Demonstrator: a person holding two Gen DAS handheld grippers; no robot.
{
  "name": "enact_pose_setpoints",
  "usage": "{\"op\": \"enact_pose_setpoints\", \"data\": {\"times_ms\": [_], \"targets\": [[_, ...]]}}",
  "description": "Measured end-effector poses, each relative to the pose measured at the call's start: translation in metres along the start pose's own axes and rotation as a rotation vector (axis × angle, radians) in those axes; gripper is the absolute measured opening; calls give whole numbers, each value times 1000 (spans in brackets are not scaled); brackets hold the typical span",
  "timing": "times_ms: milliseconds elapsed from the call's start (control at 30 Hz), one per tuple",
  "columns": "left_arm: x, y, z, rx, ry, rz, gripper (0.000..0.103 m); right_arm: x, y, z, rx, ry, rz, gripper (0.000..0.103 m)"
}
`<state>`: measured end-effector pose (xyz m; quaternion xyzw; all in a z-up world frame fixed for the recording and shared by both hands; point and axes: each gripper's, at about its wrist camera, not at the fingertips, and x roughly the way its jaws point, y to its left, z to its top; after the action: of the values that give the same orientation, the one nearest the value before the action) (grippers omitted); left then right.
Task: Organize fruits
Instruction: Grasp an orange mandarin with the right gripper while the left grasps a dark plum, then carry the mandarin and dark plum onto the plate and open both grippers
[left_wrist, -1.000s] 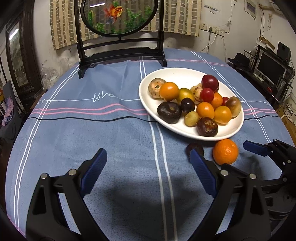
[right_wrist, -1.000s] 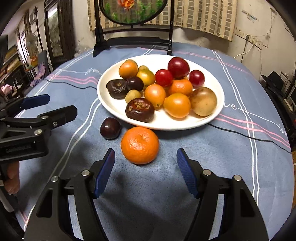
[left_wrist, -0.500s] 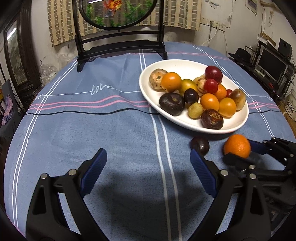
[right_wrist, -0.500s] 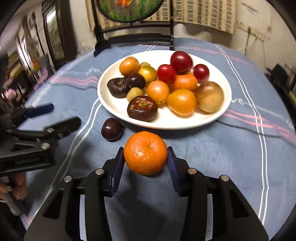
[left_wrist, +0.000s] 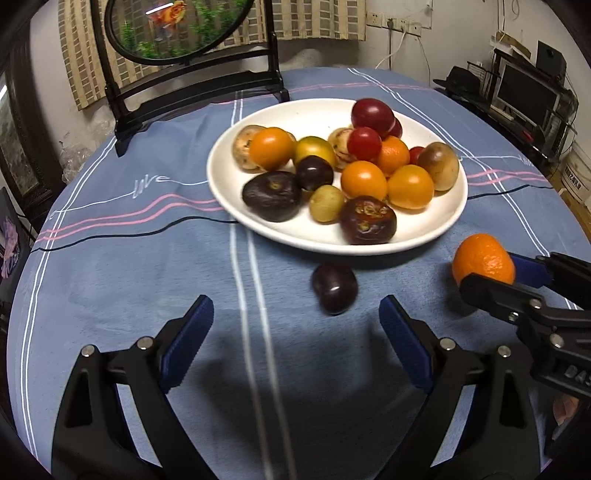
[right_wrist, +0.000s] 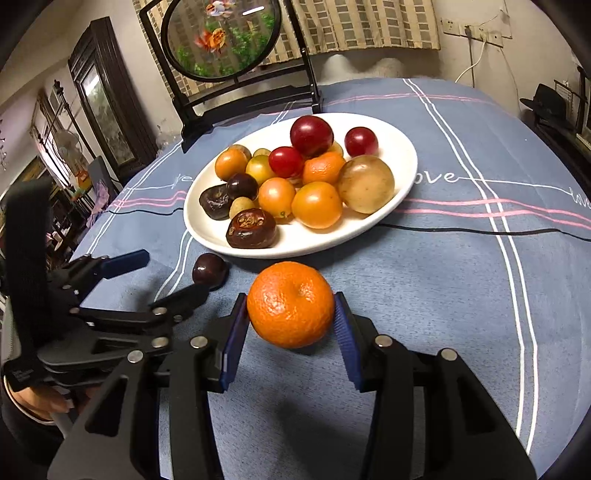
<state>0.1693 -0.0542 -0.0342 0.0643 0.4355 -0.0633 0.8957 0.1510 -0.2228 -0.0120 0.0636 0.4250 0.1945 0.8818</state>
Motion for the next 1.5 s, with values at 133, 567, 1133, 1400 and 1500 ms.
{"op": "enact_pose_setpoints", "data": {"times_ms": [133, 567, 1133, 1400, 1500], "targets": [[10, -7, 4, 4, 16, 13, 89, -4, -5, -1, 12, -16, 6, 46], [24, -18, 8, 20, 37, -56, 41, -5, -9, -4, 16, -18, 15, 46], [2, -3, -8, 0, 23, -73, 29, -2, -5, -6, 10, -12, 30, 46], [-23, 26, -9, -49, -16, -61, 29, -8, 6, -5, -26, -37, 10, 46], [-34, 27, -1, -44, -46, -70, 29, -16, 17, -1, -60, -60, 18, 46]]}}
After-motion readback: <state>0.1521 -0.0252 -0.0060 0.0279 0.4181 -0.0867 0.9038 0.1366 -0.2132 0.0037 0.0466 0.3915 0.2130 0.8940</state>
